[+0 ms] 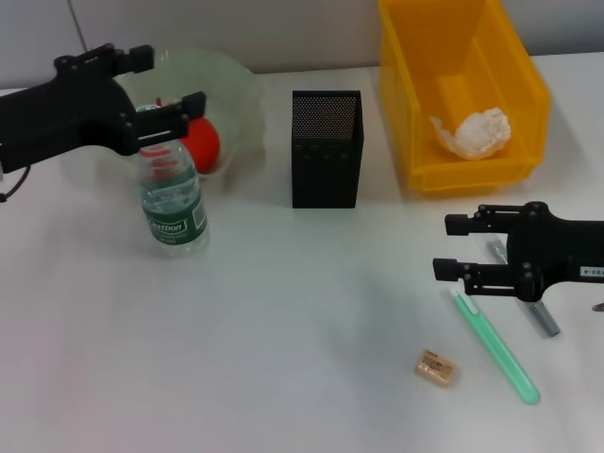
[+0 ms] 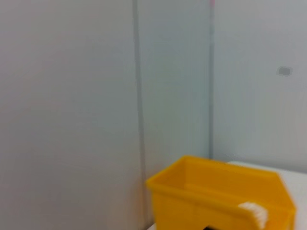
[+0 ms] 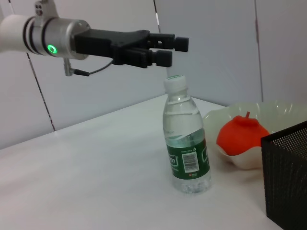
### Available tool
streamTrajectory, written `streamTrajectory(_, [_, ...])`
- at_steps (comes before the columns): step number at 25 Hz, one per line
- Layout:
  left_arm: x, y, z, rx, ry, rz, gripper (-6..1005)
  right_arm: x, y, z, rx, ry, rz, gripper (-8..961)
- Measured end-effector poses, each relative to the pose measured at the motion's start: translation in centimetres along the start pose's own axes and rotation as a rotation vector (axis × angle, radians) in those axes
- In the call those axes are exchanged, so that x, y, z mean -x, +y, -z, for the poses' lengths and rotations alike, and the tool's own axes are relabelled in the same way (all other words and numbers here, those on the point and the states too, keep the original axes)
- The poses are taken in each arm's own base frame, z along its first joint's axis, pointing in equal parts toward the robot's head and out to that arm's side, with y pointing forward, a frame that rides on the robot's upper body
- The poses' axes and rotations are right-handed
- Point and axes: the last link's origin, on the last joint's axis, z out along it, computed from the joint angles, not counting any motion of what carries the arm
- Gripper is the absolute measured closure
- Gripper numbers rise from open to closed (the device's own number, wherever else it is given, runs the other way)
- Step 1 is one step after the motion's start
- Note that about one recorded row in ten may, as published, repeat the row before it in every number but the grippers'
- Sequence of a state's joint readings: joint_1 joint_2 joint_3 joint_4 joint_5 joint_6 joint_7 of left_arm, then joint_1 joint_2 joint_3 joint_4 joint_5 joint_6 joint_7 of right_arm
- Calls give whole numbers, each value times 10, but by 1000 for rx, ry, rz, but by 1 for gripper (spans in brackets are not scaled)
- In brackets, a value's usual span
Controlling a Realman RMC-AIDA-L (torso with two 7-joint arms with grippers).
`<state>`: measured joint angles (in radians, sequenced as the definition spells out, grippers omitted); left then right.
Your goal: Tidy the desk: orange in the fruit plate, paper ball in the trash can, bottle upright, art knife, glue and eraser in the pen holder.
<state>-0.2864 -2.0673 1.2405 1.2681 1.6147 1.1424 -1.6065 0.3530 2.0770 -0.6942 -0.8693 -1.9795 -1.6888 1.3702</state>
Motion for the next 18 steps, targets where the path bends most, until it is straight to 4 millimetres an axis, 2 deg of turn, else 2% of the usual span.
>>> streamTrajectory(8, [-9, 16, -5, 123, 40, 1, 172, -4, -1, 4, -26, -2, 8, 284])
streamTrajectory(12, [-8, 30, -3, 224, 51, -6, 172, -5, -5, 12, -64, -18, 6, 285])
streamTrajectory(15, [-8, 30, -3, 224, 51, -6, 172, -5, -7, 20, -90, -28, 5, 284])
streamTrajectory(16, [-6, 41, -1, 300, 66, 1, 172, -6, -7, 22, -97, -30, 4, 284])
streamTrajectory(18, [-3, 47, 1, 345, 90, 10, 172, -6, -8, 26, -109, -32, 2, 284])
